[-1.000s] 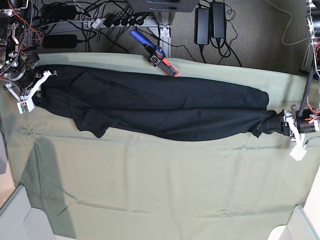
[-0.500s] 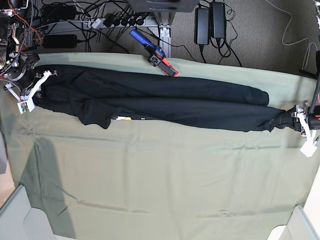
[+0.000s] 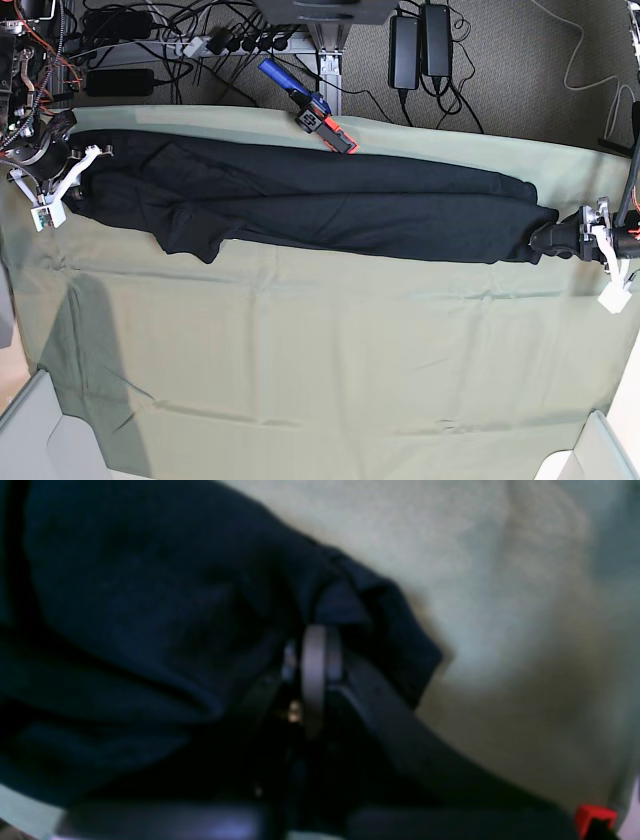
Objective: Fold the T-shirt properly
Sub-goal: 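Hold the shirt end with left gripper, move right gripper along shirt, then grasp both ends of the shirt strip with the two grippers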
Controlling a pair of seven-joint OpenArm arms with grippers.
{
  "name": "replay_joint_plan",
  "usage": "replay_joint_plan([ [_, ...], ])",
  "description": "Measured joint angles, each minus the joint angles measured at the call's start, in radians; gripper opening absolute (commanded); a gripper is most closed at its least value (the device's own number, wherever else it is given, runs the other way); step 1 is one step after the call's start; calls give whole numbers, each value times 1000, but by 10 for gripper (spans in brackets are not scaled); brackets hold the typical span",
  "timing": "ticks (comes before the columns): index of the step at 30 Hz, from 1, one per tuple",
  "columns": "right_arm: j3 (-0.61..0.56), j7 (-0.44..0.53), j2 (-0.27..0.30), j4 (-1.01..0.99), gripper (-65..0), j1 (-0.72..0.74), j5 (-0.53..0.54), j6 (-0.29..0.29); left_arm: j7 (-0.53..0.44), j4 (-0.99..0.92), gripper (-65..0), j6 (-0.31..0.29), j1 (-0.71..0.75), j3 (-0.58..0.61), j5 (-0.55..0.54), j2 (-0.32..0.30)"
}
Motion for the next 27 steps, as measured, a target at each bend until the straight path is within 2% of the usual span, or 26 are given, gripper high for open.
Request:
replay_joint_plan([
  [4, 75, -22, 0, 18, -650, 0, 61, 0, -22, 0, -272, 0, 0, -24, -4, -5],
  [9, 219, -65, 1, 74, -650, 0, 214, 0, -19, 5, -274, 0, 0, -69, -27, -7],
  [12, 229, -82, 0, 139, -650, 17, 307, 4, 8, 57, -278, 0, 1, -68, -23, 22],
  [15, 163, -97, 0, 183, -650, 70, 355, 9, -17, 131, -354, 0, -1, -38, -26, 82],
  [17, 83, -95, 0, 187, -650, 112, 356, 11, -85, 157, -411, 0, -2, -4, 86, 124],
  [19, -18, -102, -6, 187, -650, 148, 344, 12, -121, 155, -441, 0, 0, 30, 179, 154],
  [23, -209, -106, -67, 186, -650, 200, 276, 12, -165, 154, -470, 0, 14, 76, 291, 187],
  [27, -319, -105, -130, 172, -650, 202, 167, 12, -173, 154, -469, 0, 23, 97, 312, 188],
])
